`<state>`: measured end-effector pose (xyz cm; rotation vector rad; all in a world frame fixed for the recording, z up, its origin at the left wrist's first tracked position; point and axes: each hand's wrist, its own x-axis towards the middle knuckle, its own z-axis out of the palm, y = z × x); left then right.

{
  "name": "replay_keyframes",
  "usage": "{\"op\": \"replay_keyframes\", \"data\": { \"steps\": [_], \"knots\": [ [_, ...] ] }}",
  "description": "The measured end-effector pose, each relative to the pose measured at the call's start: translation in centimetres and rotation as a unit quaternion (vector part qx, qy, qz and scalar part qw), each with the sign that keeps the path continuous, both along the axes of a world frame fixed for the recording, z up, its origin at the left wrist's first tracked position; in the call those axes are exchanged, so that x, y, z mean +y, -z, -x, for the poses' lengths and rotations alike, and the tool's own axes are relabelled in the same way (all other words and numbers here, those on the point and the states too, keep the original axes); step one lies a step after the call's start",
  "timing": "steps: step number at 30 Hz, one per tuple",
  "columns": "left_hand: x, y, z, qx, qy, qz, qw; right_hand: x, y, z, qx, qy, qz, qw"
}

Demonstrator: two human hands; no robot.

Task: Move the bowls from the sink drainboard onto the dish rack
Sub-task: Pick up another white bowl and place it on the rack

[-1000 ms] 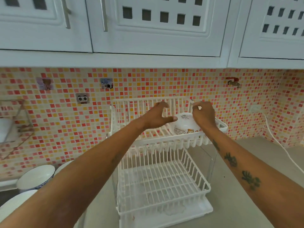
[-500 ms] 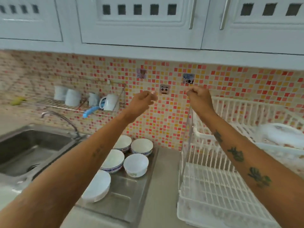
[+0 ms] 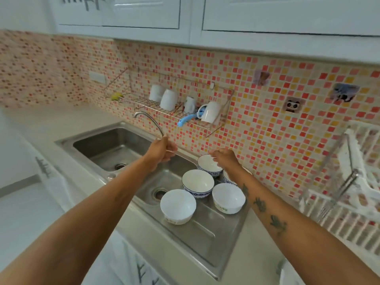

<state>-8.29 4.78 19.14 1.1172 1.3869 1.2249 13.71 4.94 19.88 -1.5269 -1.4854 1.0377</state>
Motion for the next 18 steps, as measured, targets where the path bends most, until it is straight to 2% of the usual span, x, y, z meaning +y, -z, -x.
{"op": "replay_keyframes", "data": {
  "steps": [6,11,16,18],
  "knots": [
    [0.5,6.9,2.2,-0.038,-0.045,0.067,0.996,3.5,8.1,2.7,0.014,-0.005,0.133,0.991],
    [0.7,13.4,2.5,-0.046,-0.087,0.124,0.987,5.3,14.2,3.8,-0.009,0.012,0.197,0.980],
    [0.3,19.1,1.8,-0.056,-0.106,0.131,0.984,3.4,17.0,4.4,-0.045,0.031,0.204,0.978],
    [1.5,22.2,1.7,-0.079,-0.106,0.151,0.980,4.2,20.0,4.8,-0.025,0.063,0.192,0.979]
  ]
}}
